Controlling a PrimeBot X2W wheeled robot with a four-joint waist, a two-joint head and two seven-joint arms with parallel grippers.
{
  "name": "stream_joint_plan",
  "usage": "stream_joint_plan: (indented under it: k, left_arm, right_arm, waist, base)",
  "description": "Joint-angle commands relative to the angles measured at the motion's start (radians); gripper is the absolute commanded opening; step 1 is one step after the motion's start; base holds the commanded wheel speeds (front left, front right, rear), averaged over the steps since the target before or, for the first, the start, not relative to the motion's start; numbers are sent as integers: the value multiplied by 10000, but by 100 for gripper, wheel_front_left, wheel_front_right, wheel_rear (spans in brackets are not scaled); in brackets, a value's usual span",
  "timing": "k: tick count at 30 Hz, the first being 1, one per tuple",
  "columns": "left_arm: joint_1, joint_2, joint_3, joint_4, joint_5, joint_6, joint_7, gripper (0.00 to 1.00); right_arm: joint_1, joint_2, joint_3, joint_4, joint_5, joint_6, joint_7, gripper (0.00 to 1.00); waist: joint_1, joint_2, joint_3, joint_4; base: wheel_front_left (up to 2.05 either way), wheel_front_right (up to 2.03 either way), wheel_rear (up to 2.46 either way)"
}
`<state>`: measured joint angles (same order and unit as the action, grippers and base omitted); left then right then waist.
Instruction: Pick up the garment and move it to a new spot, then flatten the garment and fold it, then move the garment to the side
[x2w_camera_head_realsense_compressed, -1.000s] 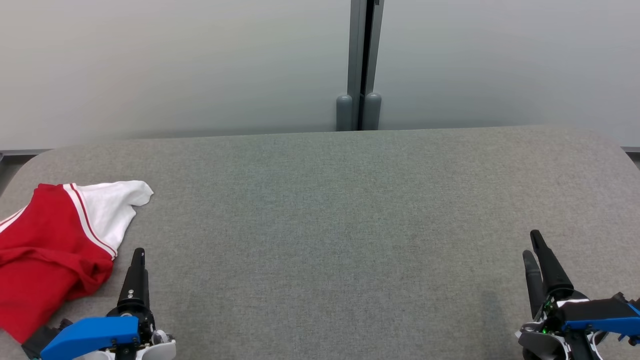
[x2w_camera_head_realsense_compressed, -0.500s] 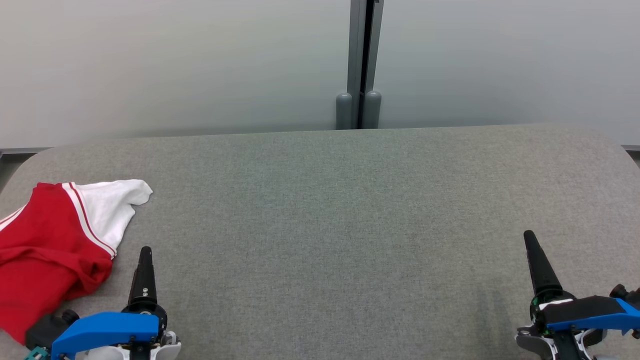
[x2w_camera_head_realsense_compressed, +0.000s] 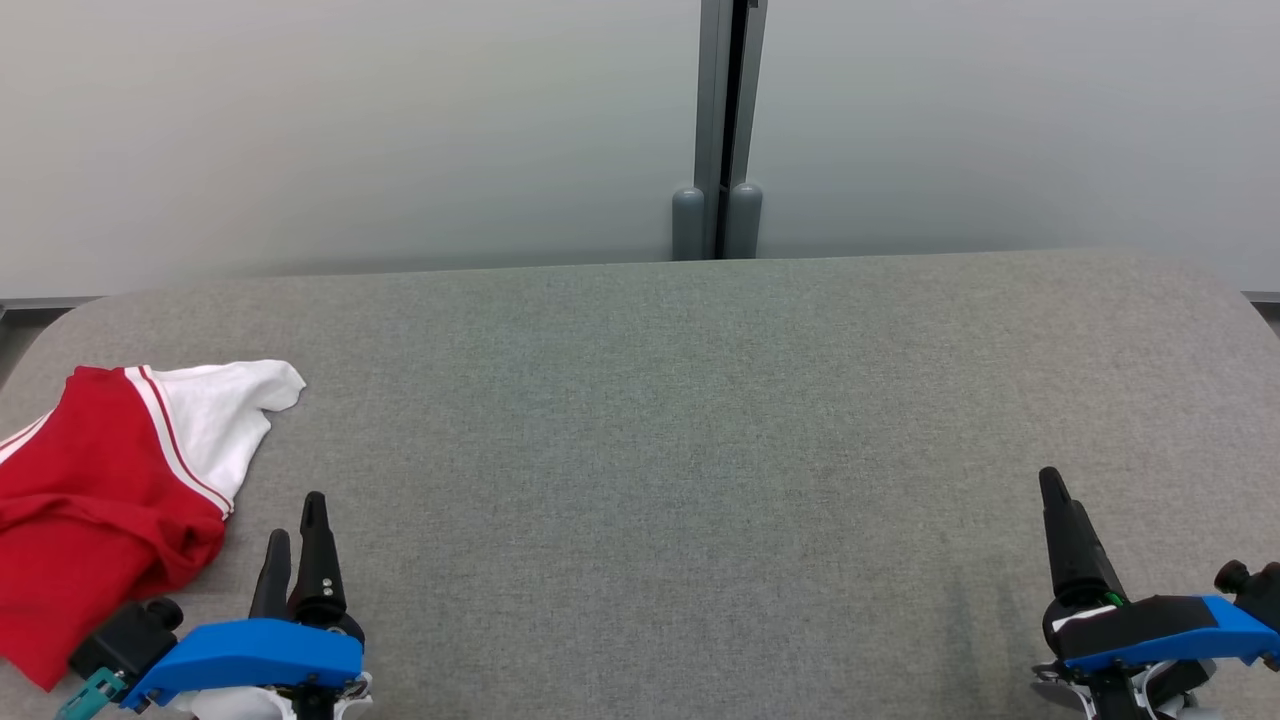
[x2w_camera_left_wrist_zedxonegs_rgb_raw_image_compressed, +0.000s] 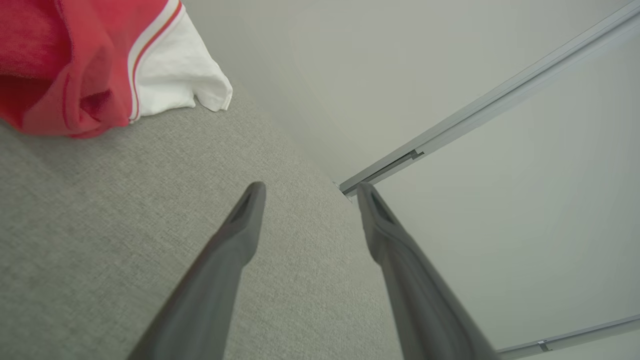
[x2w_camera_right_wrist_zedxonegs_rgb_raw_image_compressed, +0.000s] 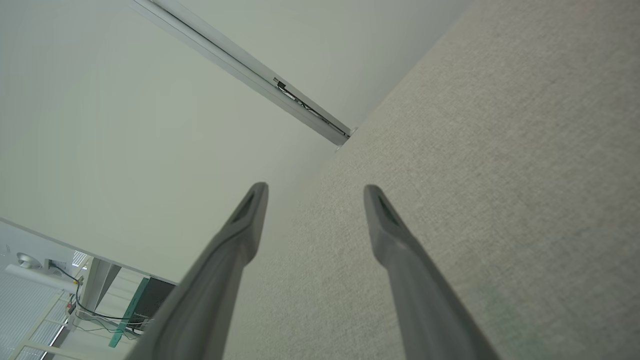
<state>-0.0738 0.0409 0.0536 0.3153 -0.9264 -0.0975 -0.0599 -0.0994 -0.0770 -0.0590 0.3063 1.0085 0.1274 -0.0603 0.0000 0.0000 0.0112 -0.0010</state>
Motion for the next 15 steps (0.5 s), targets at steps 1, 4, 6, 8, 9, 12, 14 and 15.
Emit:
stream_joint_plan:
  k: [1, 4, 6, 8, 9, 12, 14, 15]
  left_arm:
    - [-126, 90, -36, -124, 418, 6, -101, 100]
    - [-97, 91, -129, -94, 953, 33, -201, 100]
    - [-80, 93, -164, -75, 1276, 61, -269, 100]
    - [-64, 93, -214, -48, 1595, 75, -335, 100]
    - [-58, 94, -229, -36, 1764, 76, -365, 100]
    - [-50, 97, -302, -4, 2229, 61, -456, 100]
    - [-31, 98, -348, 22, 2490, 60, -519, 100]
    - [-23, 99, -381, 49, 2635, 49, -544, 100]
  right_arm:
    - [-189, -56, -45, -77, -371, 30, -91, 100]
    - [-156, -54, -60, -67, -870, 31, -191, 100]
    - [-128, -50, -63, -53, -1169, 32, -258, 100]
    - [-112, -51, -63, -34, -1450, 32, -328, 100]
    - [-106, -58, -58, -21, -1597, 33, -359, 100]
    - [-97, -67, -57, 5, -2005, 34, -452, 100]
    - [-91, -82, -52, 15, -2288, 34, -506, 100]
    - [-86, -88, -43, 23, -2422, 35, -536, 100]
  waist:
    - [0, 0, -4, 0]
    - [0, 0, -12, 2]
    - [0, 0, -13, 7]
    - [0, 0, -15, 15]
    - [0, 0, -15, 19]
    - [0, 0, -20, 36]
    - [0, 0, -24, 49]
    - [0, 0, -25, 55]
  base:
    - [0, 0, 0]
    - [0, 0, 0]
    - [0, 0, 0]
    - [0, 0, 0]
    - [0, 0, 0]
    - [0, 0, 0]
    - [0, 0, 0]
    - [0, 0, 0]
